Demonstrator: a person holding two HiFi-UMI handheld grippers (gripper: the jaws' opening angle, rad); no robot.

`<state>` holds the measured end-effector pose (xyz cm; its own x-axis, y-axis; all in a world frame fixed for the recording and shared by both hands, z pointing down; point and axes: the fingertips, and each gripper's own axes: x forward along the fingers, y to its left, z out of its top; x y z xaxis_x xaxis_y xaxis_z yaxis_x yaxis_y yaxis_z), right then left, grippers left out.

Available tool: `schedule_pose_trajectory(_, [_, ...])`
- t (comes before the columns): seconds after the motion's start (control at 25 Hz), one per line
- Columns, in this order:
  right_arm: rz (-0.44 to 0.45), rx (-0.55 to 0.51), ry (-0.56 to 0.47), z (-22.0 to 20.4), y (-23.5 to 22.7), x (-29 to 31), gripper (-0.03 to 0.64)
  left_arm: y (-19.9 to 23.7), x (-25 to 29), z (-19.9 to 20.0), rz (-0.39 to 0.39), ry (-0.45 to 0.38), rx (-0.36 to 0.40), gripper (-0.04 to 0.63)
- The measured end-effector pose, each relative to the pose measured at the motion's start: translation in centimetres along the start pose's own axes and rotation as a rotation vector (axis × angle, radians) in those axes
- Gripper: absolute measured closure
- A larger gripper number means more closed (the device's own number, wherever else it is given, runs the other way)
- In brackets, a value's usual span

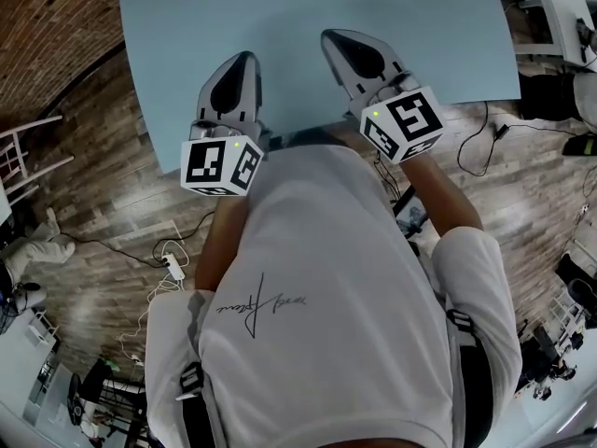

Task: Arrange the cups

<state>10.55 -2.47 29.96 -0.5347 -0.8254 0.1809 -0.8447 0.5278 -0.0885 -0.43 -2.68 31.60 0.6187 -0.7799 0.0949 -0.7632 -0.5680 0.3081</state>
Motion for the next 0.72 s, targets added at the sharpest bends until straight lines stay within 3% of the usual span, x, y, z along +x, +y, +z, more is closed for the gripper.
schedule_pose_trajectory(0.72, [0.007, 0.011, 0.011, -0.36, -0.19, 0.55, 0.598, 0.43, 0.60, 0.02, -0.007, 0.003, -0.003, 0.588])
